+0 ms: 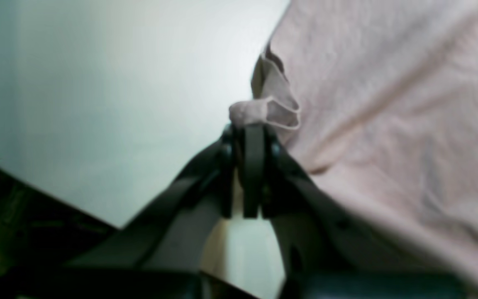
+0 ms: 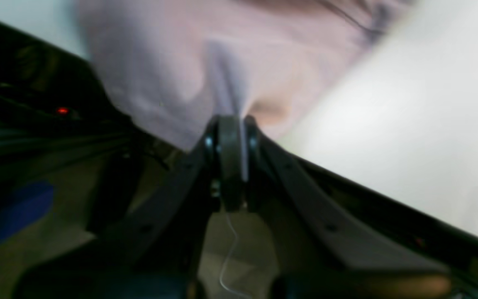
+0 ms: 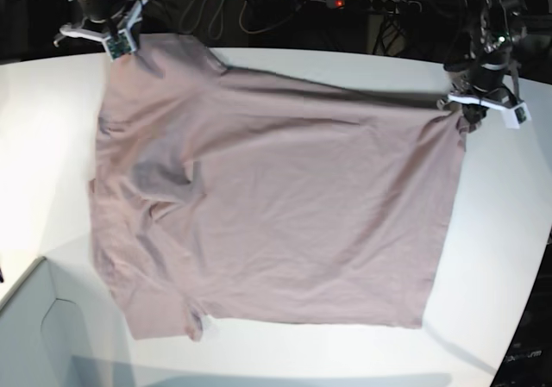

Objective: Layout the t-shirt on the table in an organized manner, then fold the t-shirt properly
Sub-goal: 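Pull the shirt shoulders apart with both grippers to smooth it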

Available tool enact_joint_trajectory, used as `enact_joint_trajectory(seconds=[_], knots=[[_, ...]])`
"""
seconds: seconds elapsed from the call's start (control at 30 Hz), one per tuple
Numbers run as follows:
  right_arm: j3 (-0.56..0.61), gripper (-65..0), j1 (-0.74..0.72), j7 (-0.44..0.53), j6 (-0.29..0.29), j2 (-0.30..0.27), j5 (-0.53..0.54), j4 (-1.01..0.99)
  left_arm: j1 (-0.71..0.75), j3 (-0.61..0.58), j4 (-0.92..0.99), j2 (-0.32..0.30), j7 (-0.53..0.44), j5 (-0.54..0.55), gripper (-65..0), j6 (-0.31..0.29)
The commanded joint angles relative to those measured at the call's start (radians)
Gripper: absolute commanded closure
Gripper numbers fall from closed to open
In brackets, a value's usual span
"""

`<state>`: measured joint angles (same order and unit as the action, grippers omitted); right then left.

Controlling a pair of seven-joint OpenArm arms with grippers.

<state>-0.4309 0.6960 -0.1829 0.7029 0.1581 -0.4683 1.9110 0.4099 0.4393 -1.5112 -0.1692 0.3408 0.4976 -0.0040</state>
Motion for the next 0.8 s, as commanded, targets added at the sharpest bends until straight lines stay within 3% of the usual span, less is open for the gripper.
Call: enact_joint_trajectory(seconds=[0.0, 0.23, 0.67, 0.77], knots=[[-0.012, 0.0, 0.001, 0.021, -0.005, -0.001, 0.009, 0.017, 0.004, 0.016, -0.015, -0.005, -0.016, 0.000, -0.1, -0.001], [-0.046, 0.0, 0.057, 0.069, -0.005, -0.001, 0.009, 0.020, 0.020, 0.014, -0.015, 0.004, -0.016, 0.000, -0.1, -0.001], [0.027, 0.0, 0.146, 0.075, -0.005, -0.001, 0.009, -0.035, 0.001, 0.014, -0.015, 0.006, -0.016, 0.000, -0.1, -0.001], [0.088, 0.0, 0.184, 0.075, -0.005, -0.001, 0.009, -0.035, -0.009, 0.014, -0.015, 0.006, -0.016, 0.000, -0.1, -0.001]])
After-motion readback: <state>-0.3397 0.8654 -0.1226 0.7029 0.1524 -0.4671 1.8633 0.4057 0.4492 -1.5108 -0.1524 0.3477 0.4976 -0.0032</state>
